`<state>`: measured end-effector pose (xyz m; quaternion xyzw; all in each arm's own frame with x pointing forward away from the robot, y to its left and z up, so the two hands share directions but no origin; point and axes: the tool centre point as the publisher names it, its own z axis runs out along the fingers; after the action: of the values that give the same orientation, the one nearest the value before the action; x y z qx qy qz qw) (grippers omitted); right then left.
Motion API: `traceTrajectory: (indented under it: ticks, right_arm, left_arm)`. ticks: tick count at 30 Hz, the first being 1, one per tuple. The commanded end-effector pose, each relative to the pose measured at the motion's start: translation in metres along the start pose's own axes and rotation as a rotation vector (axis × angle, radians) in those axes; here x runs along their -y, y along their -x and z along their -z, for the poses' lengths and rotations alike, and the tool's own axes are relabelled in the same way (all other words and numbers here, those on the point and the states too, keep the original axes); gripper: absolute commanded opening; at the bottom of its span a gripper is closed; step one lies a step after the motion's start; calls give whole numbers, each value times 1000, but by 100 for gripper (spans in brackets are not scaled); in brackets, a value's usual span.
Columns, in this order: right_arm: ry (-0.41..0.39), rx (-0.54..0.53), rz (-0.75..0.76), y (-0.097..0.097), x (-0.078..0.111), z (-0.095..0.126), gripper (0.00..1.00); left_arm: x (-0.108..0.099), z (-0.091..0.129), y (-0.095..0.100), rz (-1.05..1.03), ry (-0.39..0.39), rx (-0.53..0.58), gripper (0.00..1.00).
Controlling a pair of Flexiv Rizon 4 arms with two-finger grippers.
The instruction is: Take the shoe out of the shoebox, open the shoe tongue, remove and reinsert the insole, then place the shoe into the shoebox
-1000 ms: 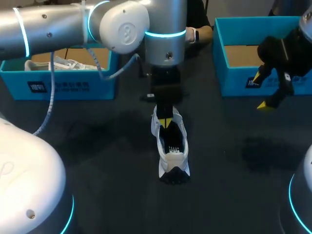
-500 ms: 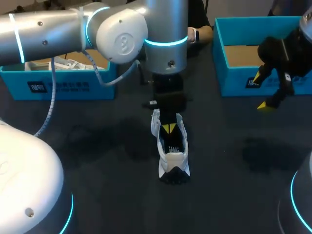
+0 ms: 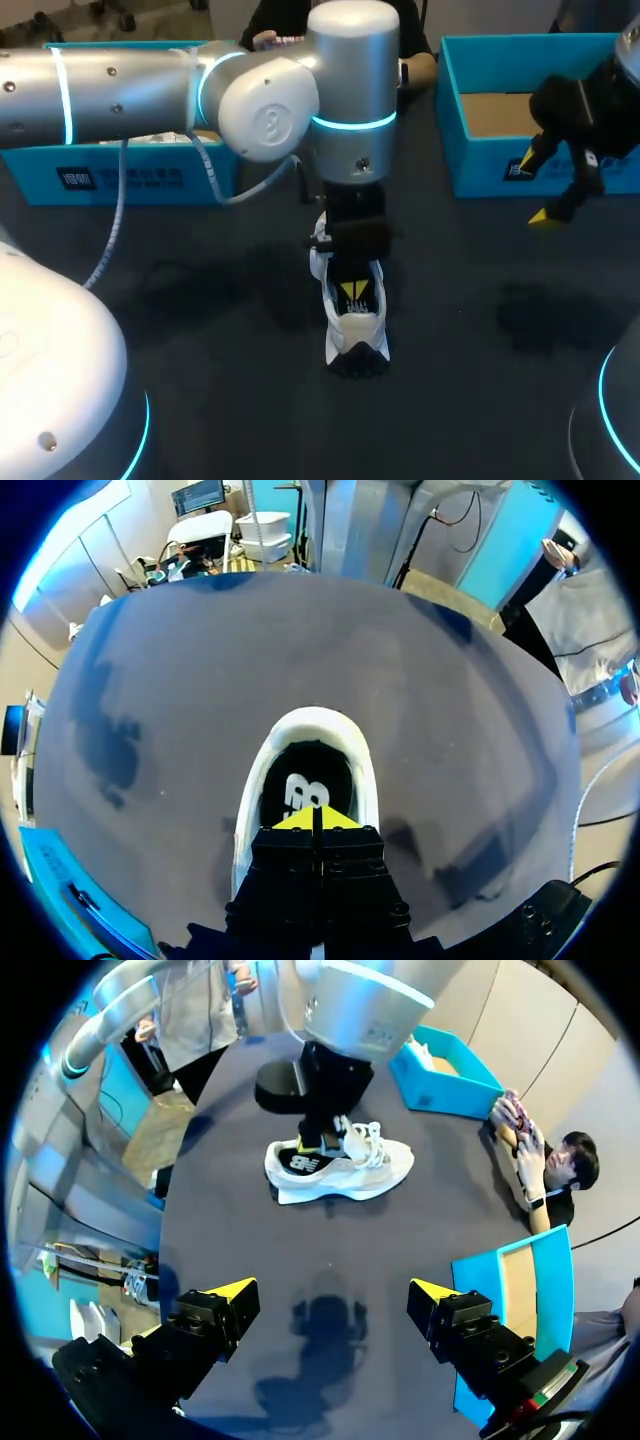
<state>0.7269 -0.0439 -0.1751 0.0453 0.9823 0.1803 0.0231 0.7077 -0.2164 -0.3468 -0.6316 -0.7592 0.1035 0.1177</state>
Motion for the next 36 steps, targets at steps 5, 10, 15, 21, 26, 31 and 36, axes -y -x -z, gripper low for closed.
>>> traceTrajectory:
  ticks: [5,10,15,21,26,31,36]
  right_arm:
    - [-4,-1,-1,1,-1,-1,100]
    - [-4,-1,-1,1,-1,-1,100]
    - [-4,-1,-1,1,-1,-1,100]
    - [-4,-1,-1,1,-1,-1,100]
    - [-4,-1,-1,1,-1,-1,100]
    - [-4,-1,-1,1,-1,-1,100]
    - [-4,-1,-1,1,-1,-1,100]
  left_arm:
    - [-2,-29,11,11,27,1,0]
    - [-2,-40,13,22,46,6,0]
    - [-4,-40,9,39,48,4,0]
    - [1,-21,2,34,65,43,0]
    - [10,-21,7,22,54,71,0]
    - [16,-31,13,23,37,90,0]
    - [15,-44,18,23,30,102,0]
